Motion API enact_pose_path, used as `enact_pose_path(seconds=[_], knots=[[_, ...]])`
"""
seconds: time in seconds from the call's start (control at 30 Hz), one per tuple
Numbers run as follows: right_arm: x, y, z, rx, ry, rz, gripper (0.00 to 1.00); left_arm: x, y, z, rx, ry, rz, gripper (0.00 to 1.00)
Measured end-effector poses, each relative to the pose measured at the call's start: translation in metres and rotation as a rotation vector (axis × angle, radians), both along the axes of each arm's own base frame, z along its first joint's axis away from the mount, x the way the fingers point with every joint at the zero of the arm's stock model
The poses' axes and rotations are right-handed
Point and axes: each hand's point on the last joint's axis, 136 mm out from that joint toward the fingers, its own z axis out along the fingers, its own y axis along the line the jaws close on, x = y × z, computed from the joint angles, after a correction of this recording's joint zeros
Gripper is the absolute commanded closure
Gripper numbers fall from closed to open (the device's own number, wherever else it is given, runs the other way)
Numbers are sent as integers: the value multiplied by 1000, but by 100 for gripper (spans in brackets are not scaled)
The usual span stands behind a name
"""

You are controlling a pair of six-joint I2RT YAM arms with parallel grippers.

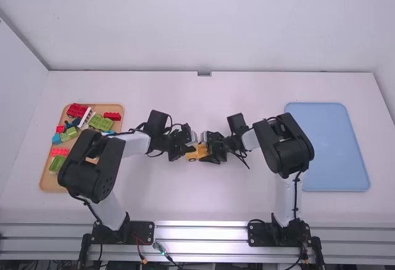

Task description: Assemble lego blocks to make yellow taxi

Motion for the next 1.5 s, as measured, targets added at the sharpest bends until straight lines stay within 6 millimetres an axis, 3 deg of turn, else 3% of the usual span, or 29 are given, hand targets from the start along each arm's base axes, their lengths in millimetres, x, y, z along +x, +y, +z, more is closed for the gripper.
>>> enact_pose_path(seconds=[0.4,0.43,0.53,0.63,1.03,1.07,1.1,1.13,1.3,1.43,1.47,1.5], knots=[[1,0,1,2,-1,-4,30,4,-3,-3,-17,5,-4,98],[1,1,1,2,-2,-4,31,5,-5,-4,-25,2,-8,98],[2,2,1,0,-9,-3,49,10,-8,-4,-42,-13,-14,98],[3,1,0,-3,-7,-10,57,11,-7,-3,-44,-13,-9,98],[7,-1,0,-4,-7,-26,59,17,-8,-2,-50,-44,-9,96],[8,-2,-1,-9,-11,-29,59,17,-9,-2,-55,-53,-14,62],[10,-3,-1,-11,-13,-39,58,17,-9,-2,-52,-49,-11,48],[16,-5,0,-14,-21,-53,58,15,-10,-2,-62,-50,-20,1],[27,-8,0,-36,-27,-91,58,0,-11,4,-45,5,-24,1],[19,-4,0,-24,-11,-66,56,10,6,18,25,6,48,1],[16,-2,1,-20,-9,-55,56,19,13,33,32,-24,77,1],[14,0,1,-20,-8,-48,55,34,22,62,28,-87,119,1]])
